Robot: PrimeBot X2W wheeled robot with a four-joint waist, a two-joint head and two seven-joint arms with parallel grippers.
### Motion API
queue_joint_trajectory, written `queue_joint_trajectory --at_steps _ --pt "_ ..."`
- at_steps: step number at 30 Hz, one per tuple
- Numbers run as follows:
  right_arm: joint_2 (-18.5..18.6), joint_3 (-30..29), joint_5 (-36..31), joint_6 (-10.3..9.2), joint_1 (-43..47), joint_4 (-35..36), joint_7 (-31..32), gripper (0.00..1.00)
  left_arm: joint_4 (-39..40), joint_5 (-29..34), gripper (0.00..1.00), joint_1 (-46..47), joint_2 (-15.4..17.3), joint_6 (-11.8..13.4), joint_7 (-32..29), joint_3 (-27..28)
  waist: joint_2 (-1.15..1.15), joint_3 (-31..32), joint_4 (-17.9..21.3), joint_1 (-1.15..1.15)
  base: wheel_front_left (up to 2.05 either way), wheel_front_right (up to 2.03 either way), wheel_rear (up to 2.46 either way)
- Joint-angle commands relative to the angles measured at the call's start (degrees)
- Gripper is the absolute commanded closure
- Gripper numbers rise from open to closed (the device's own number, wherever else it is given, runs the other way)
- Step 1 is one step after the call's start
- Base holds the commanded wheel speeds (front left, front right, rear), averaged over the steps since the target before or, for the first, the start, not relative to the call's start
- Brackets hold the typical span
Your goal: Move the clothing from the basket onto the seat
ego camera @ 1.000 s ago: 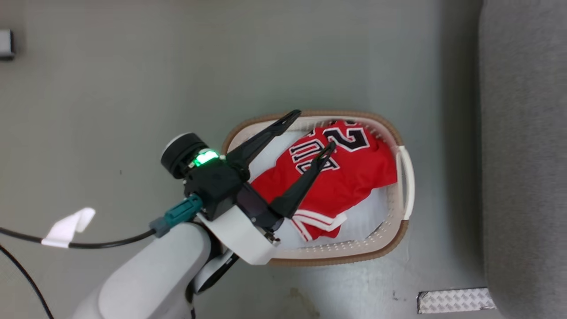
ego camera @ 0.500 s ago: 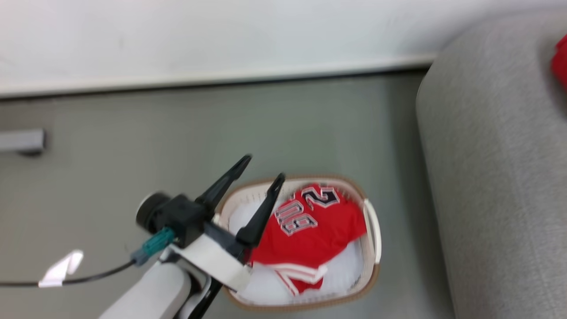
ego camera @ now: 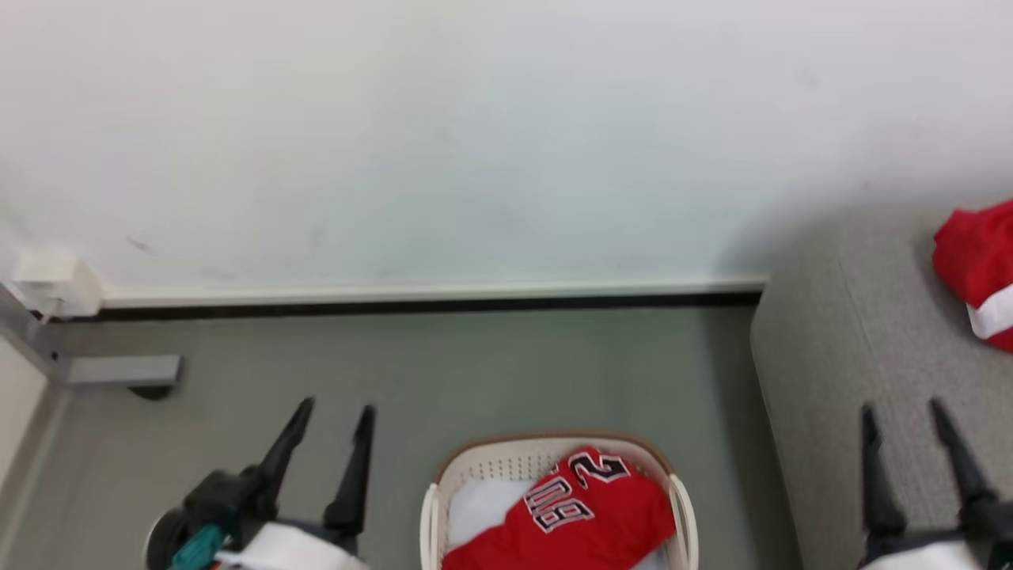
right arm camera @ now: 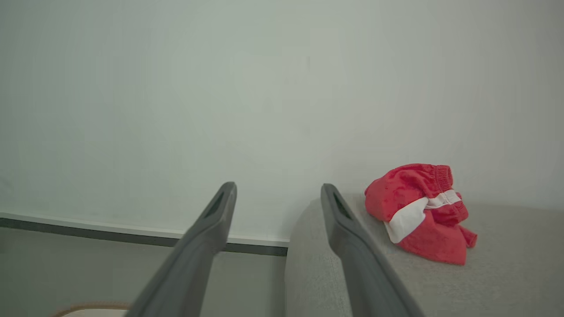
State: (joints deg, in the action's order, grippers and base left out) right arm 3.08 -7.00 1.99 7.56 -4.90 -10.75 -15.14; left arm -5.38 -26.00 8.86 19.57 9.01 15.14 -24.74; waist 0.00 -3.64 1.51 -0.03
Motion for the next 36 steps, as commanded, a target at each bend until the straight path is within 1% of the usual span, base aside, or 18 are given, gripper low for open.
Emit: queue_joint_trajectory --at_steps 1,6,12,15,18,27,32,36 --pt "0.0 1.0 0.5 -0.13 2.2 0.4 0.0 0.00 -0.2 1.0 0.00 -2.3 -0.5 0.1 0.0 1.4 0.00 3.1 -1.7 0.03 0.00 0.00 0.00" --pt "-0.1 6.0 4.9 -0.13 7.8 0.7 0.0 0.00 0.3 4.6 0.00 -8.6 -3.4 -0.6 0.0 8.7 0.00 4.9 -2.5 0.03 0.00 0.00 0.00" --pt "-0.1 7.0 7.1 -0.13 9.9 0.4 0.0 0.00 0.7 9.1 0.00 -12.7 -6.6 -3.8 0.0 13.8 0.00 6.1 -2.9 0.03 0.00 0.00 0.00" --pt "-0.1 7.2 7.3 -0.13 9.6 0.2 0.0 0.00 0.4 10.4 0.00 -13.0 -7.9 -6.1 0.0 14.9 0.00 6.1 -3.0 0.03 0.00 0.00 0.00" --pt "-0.1 7.2 7.1 -0.13 9.2 -0.2 0.0 0.00 -0.3 11.7 0.00 -12.5 -9.2 -7.9 0.0 16.1 0.00 6.2 -3.0 0.03 0.00 0.00 0.00" --pt "-0.1 7.3 6.5 -0.13 8.4 -1.0 0.0 0.00 -1.1 14.4 0.00 -12.5 -12.0 -11.1 0.0 19.1 0.00 6.1 -2.2 0.03 0.00 0.00 0.00" --pt "-0.1 6.4 6.0 -0.13 6.9 -0.2 0.0 0.00 -1.4 15.7 0.00 -11.5 -12.7 -12.8 0.0 19.8 0.00 5.0 -0.2 0.03 0.00 0.00 0.00" --pt "-0.1 5.7 5.3 -0.13 5.8 0.6 0.0 0.00 -2.5 16.8 0.00 -9.3 -12.9 -14.2 0.0 18.8 0.00 3.3 2.3 0.03 0.00 0.00 0.00"
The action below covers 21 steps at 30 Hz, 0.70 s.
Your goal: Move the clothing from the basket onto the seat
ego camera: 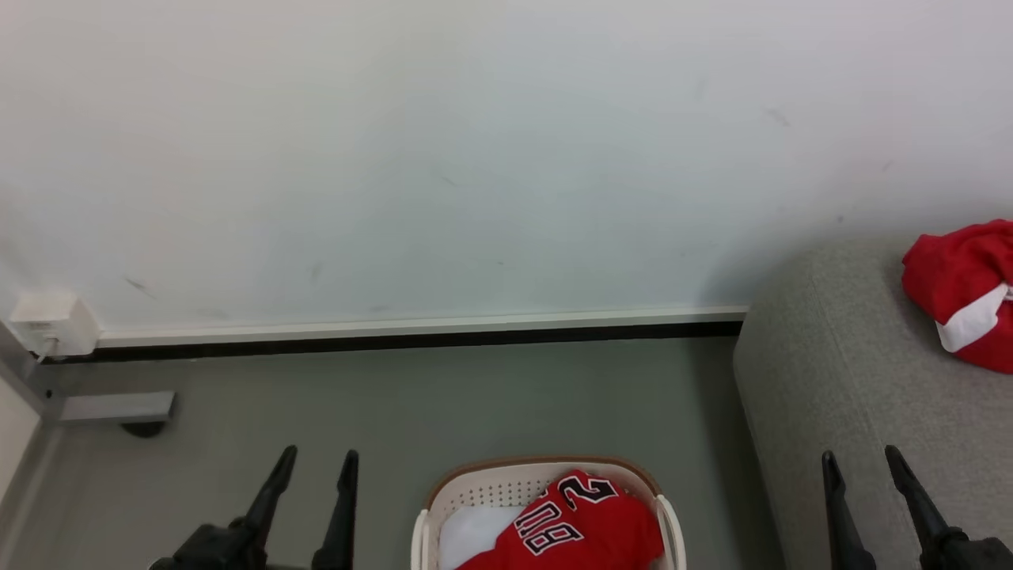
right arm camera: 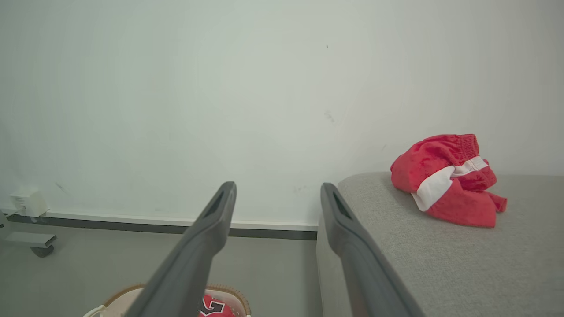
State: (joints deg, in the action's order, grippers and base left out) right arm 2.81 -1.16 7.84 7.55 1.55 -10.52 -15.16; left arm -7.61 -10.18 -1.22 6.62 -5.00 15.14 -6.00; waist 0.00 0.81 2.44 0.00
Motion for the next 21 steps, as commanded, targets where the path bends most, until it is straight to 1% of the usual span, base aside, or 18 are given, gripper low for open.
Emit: queue_joint_trajectory --at_steps 1,3,5,9,14,18,21 --pt "0.2 -0.5 -0.6 -0.12 -1.0 0.6 0.0 0.00 -0.7 1.3 0.00 1.6 0.1 -0.5 0.0 -0.6 0.00 -1.8 2.0 0.00 0.00 0.00 0.00" --pt "0.2 -0.5 -0.6 -0.12 -1.7 1.0 0.0 0.00 -1.1 1.5 0.00 2.6 0.2 -0.7 0.0 -1.1 0.00 -3.0 2.7 0.00 0.00 0.00 0.00" --pt "0.1 -0.8 -0.9 -0.12 -3.2 1.9 0.0 0.00 -2.2 1.8 0.00 5.7 0.7 -1.3 0.0 -2.5 0.00 -5.9 4.0 0.00 0.00 0.00 0.00" --pt "0.1 -1.3 -0.6 -0.12 -7.3 4.3 0.0 0.00 -5.4 3.2 0.00 13.7 2.0 -2.0 -0.9 -7.0 0.00 -13.6 6.4 0.00 0.00 0.00 0.00" --pt "0.1 -1.8 1.1 -0.12 -13.4 7.8 0.0 0.00 -9.6 4.8 0.00 24.1 4.9 -2.5 -5.7 -14.2 0.00 -23.7 9.1 0.00 0.00 0.00 0.00" --pt "0.1 -1.7 3.2 -0.12 -17.8 10.5 0.0 0.00 -12.2 3.5 0.00 31.3 7.9 -2.5 -10.1 -21.8 0.00 -31.4 10.8 0.00 0.00 0.00 0.00" --pt "0.1 -1.4 4.7 -0.12 -20.7 11.9 0.0 0.00 -14.0 2.8 0.00 36.0 10.0 -2.4 -12.9 -26.0 0.00 -36.5 11.7 0.00 0.00 0.00 0.00"
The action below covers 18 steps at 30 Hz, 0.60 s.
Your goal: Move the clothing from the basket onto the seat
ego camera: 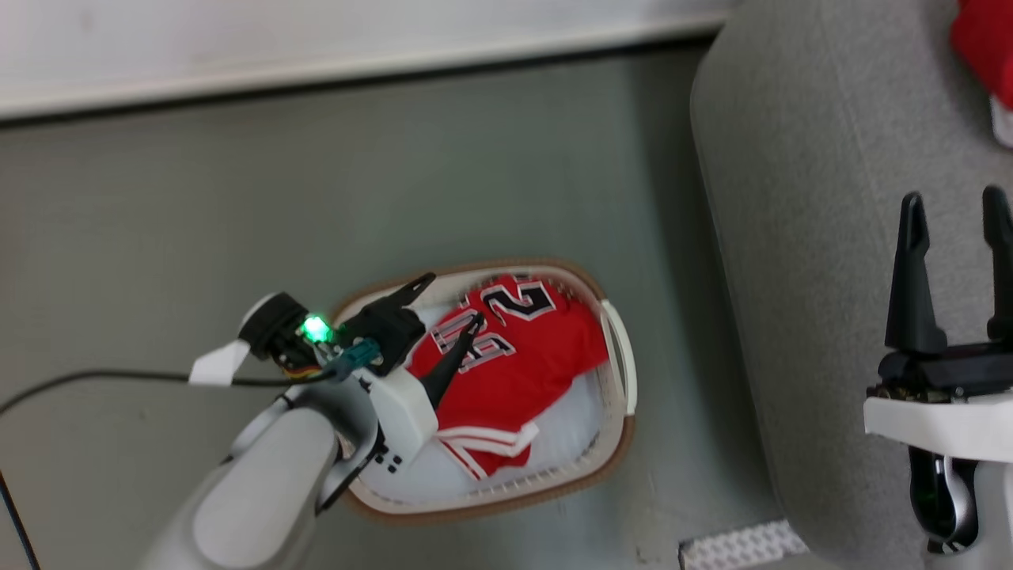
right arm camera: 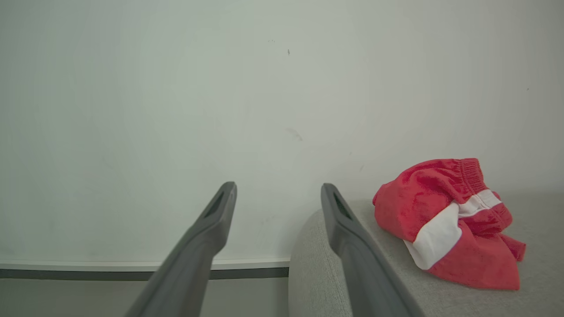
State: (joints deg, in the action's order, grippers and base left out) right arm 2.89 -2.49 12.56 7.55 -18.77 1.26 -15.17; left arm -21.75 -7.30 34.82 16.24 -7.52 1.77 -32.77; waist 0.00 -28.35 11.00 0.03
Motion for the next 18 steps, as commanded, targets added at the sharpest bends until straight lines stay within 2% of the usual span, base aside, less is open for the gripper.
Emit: queue_joint_trajectory --at_steps 1,8,18 --pt "0.0 0.1 0.4 -0.12 -1.2 0.4 0.0 0.00 -0.4 -0.3 0.00 1.2 1.0 0.1 -0.5 -0.6 0.00 -8.9 3.5 -0.03 0.00 0.00 0.00" --pt "0.0 1.0 3.0 -0.12 -5.5 2.7 0.0 0.00 -4.1 -1.7 0.00 8.0 3.2 0.1 -6.5 -6.2 0.00 -16.5 5.1 -0.03 0.00 0.00 0.00" --pt "0.0 1.4 4.0 -0.12 -8.1 6.0 0.0 0.00 -6.9 -2.5 0.00 15.3 2.0 0.1 -11.4 -9.0 0.00 -23.7 5.7 -0.03 0.00 0.00 0.00"
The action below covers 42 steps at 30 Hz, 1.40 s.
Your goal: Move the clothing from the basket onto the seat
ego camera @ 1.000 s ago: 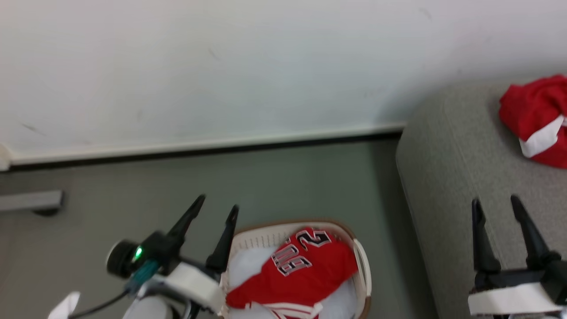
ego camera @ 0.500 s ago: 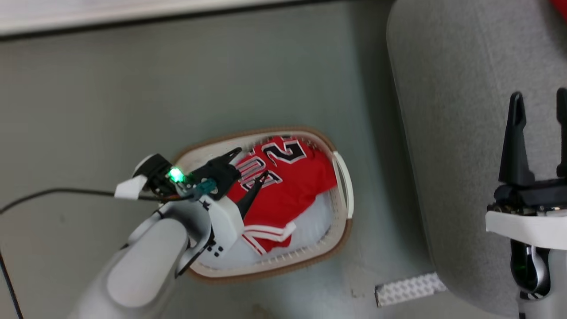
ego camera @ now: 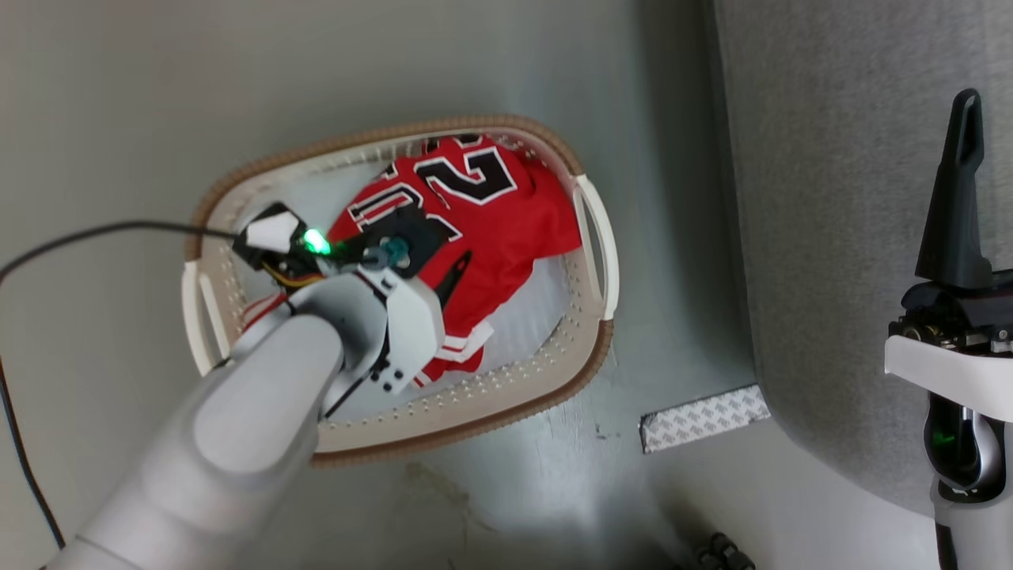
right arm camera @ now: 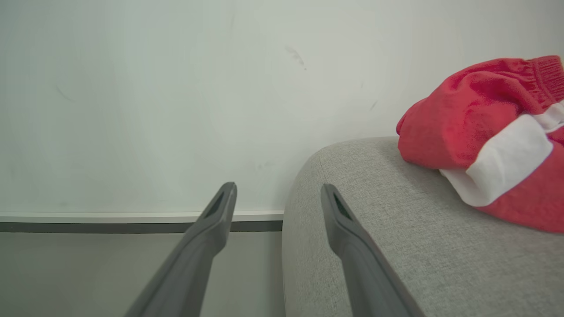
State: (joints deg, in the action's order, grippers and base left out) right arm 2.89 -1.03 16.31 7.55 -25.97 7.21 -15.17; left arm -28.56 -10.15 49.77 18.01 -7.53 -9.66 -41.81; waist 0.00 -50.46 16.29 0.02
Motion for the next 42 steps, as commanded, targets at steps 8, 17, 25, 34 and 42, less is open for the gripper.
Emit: queue_joint_trajectory --at_steps 8,17,25,34,42 --pt "0.0 0.3 0.4 -0.12 -1.1 3.0 0.0 0.00 -4.8 0.8 0.00 5.3 -1.0 0.2 -1.8 -0.6 0.00 -6.2 0.9 -0.02 0.00 0.00 0.00" --pt "0.0 0.2 0.0 -0.12 0.2 5.6 0.0 0.00 -11.3 1.3 0.00 9.0 -1.5 0.2 -1.3 -1.5 0.00 -9.4 1.6 -0.02 0.00 0.00 0.00" --pt "0.0 0.1 -0.9 -0.12 1.5 6.5 0.0 0.00 -16.8 2.0 1.00 10.8 -3.5 0.8 2.5 -3.1 0.00 -9.2 1.3 -0.02 0.00 0.00 0.00" --pt "0.0 -1.3 -2.9 -0.13 3.5 4.0 0.0 0.00 -20.0 -2.6 1.00 7.1 -6.8 1.2 11.9 -1.1 0.00 -0.5 -2.5 -0.02 0.00 0.00 0.00" --pt "0.0 -4.0 -5.4 -0.13 8.3 -0.2 0.0 0.00 -18.9 -7.0 1.00 -0.1 -8.5 1.2 19.4 0.3 0.00 13.3 -7.8 -0.02 0.00 0.00 0.00"
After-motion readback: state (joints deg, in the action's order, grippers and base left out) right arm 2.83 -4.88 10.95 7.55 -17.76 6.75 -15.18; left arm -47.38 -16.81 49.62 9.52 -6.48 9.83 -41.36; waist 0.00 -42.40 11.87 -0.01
